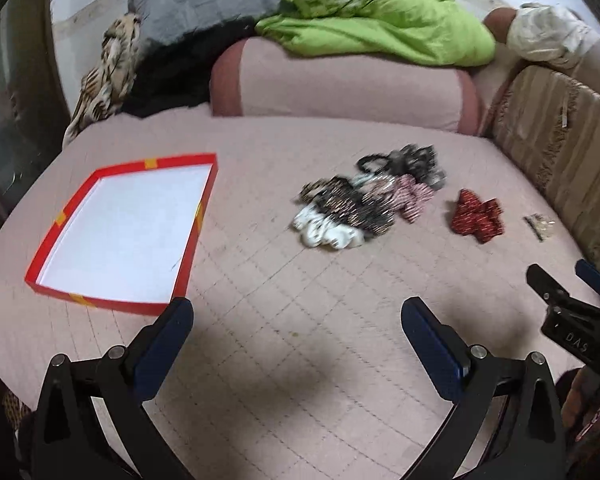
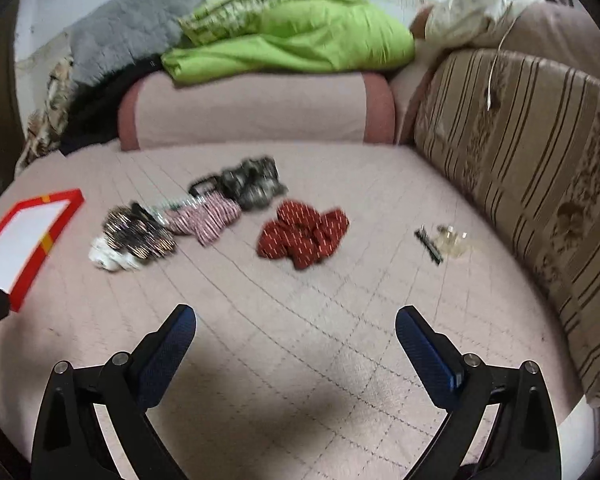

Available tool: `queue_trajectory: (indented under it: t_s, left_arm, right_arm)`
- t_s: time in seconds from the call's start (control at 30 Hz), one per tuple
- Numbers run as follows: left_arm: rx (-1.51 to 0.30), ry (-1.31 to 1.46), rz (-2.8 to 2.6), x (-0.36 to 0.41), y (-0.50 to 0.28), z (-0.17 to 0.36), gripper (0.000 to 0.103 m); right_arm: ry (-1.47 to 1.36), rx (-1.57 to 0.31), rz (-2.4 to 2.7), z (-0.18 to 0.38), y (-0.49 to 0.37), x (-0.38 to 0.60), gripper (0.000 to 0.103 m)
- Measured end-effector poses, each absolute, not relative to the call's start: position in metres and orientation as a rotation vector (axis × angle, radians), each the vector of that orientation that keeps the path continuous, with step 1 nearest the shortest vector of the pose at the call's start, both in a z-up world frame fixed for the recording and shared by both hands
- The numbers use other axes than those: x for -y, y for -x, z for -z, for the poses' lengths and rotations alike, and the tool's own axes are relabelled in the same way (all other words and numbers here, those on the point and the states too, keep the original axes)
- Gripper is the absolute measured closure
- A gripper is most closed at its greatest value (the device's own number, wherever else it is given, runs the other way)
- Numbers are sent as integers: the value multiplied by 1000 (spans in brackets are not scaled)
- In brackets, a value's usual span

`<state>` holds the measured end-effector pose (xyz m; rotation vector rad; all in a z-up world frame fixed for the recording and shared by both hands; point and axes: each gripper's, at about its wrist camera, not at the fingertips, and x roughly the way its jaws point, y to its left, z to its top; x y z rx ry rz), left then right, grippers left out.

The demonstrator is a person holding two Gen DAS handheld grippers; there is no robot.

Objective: Organize jewelry

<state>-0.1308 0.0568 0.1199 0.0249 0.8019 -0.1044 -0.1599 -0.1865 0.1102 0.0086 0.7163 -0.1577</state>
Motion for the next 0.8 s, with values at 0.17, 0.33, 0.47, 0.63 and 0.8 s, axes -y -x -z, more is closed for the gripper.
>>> queue_trajectory:
  t_s: [0.17,0.33,0.47,0.63,0.8]
  left_arm:
    - [-770,1,110,-61,143,-139,0]
    - [-750,-19,70,-62,158,-154,0]
    - [-745,-15,74,-62,168,-165,0]
    - [-710,-20,83,-59,183,-180,0]
    - [-679,-40,80,-55,189,-192,0]
  right_arm:
    - [-21,-649,162,-135,177,179,1]
    - [-39,-605,199,-158,194,180,0]
    - [-27,-574,208,-179,207,178,0]
    - [-36,-491,220,-205,228,177,0]
    - [-41,-407,206,-228,246,173,0]
